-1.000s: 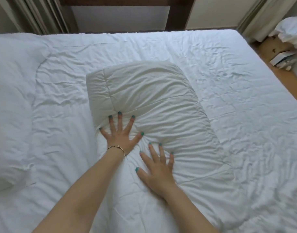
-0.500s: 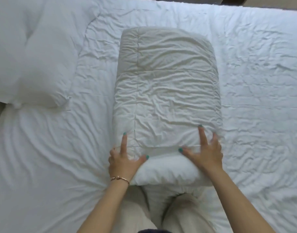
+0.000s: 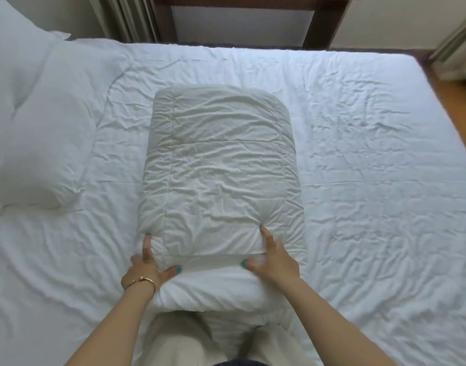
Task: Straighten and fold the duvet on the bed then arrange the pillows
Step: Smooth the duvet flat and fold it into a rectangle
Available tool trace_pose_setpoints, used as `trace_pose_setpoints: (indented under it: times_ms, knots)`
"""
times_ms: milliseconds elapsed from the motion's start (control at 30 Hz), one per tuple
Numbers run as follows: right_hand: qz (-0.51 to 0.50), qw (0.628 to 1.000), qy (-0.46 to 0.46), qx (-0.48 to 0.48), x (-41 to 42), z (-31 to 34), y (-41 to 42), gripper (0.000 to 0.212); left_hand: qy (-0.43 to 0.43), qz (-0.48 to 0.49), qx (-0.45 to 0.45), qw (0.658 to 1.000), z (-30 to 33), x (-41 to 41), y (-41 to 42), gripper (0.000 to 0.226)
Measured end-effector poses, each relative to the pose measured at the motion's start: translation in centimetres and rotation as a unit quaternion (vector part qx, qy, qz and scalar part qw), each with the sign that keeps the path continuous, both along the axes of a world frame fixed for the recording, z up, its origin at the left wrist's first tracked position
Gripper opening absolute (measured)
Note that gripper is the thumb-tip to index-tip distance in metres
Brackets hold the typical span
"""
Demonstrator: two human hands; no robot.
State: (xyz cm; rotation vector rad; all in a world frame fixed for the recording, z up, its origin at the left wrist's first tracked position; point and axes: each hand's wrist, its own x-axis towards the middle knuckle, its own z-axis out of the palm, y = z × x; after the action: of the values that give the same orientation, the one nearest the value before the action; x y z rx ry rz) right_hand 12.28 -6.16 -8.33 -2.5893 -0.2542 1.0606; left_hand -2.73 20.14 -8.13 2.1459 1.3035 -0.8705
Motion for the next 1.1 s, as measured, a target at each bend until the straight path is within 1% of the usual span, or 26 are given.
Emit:
trace_pose_setpoints:
  times_ms: [67, 133, 167, 233, 267, 300, 333, 367, 433, 633, 800, 867, 967, 1033, 1100]
  knots:
    - [0.009, 0.999, -0.011, -0.036, 0.3, 0.0, -0.1, 0.105, 0.048, -0.011, 0.016, 0.999, 0.4, 1.3, -0.1, 0.133]
    - [0.025, 0.996, -0.047, -0.066, 0.5, 0.6, 0.3, 0.105, 0.084, -0.018, 0.032, 0.996, 1.5, 2.6, -0.4, 0.138]
    - [0.025, 0.995, -0.069, -0.067, 0.8, 0.9, 0.6, 0.105, 0.076, -0.025, 0.034, 0.996, 2.2, 3.4, -0.8, 0.139]
    - [0.045, 0.992, -0.101, -0.057, 1.6, 1.3, 1.3, 0.107, 0.006, -0.028, 0.015, 0.999, 3.2, 5.3, -2.0, 0.139]
    - [0.066, 0.991, -0.107, -0.054, 2.1, 1.4, 1.6, 0.112, -0.029, -0.030, 0.003, 0.999, 3.5, 6.0, -2.6, 0.140]
    - [0.088, 0.989, -0.102, -0.054, 2.6, 1.4, 1.9, 0.119, -0.049, -0.043, -0.001, 0.998, 3.4, 6.6, -3.2, 0.141]
    - [0.105, 0.989, -0.090, -0.057, 2.9, 1.3, 2.1, 0.128, -0.050, -0.069, 0.002, 0.996, 3.0, 6.9, -3.6, 0.142]
    - [0.115, 0.989, -0.075, -0.061, 3.1, 1.0, 2.2, 0.135, -0.037, -0.093, 0.007, 0.995, 2.5, 7.1, -3.8, 0.143]
    - [0.130, 0.988, -0.042, -0.075, 3.2, 0.3, 2.6, 0.144, 0.001, -0.112, 0.007, 0.994, 1.0, 7.1, -3.4, 0.148]
    - [0.148, 0.978, 0.024, -0.147, 4.6, -3.0, 4.6, 0.154, 0.043, -0.132, -0.028, 0.990, -3.2, 8.7, -2.2, 0.157]
    - [0.126, 0.967, 0.051, -0.213, 5.6, -7.8, 6.6, 0.164, 0.075, -0.140, -0.050, 0.986, -7.7, 9.9, -1.7, 0.155]
    - [0.114, 0.968, 0.053, -0.218, 5.8, -8.9, 7.4, 0.165, 0.070, -0.137, -0.055, 0.986, -8.5, 10.2, -1.5, 0.154]
    - [0.118, 0.965, 0.070, -0.223, 5.8, -8.3, 7.5, 0.166, 0.074, -0.143, -0.069, 0.985, -8.2, 10.2, -1.6, 0.155]
    - [0.123, 0.969, 0.074, -0.203, 4.9, -5.6, 6.9, 0.163, 0.079, -0.148, -0.091, 0.982, -5.0, 9.6, -2.0, 0.154]
    - [0.124, 0.967, 0.089, -0.204, 6.3, -2.8, 7.1, 0.150, 0.116, -0.174, -0.110, 0.972, -1.1, 10.3, -0.6, 0.143]
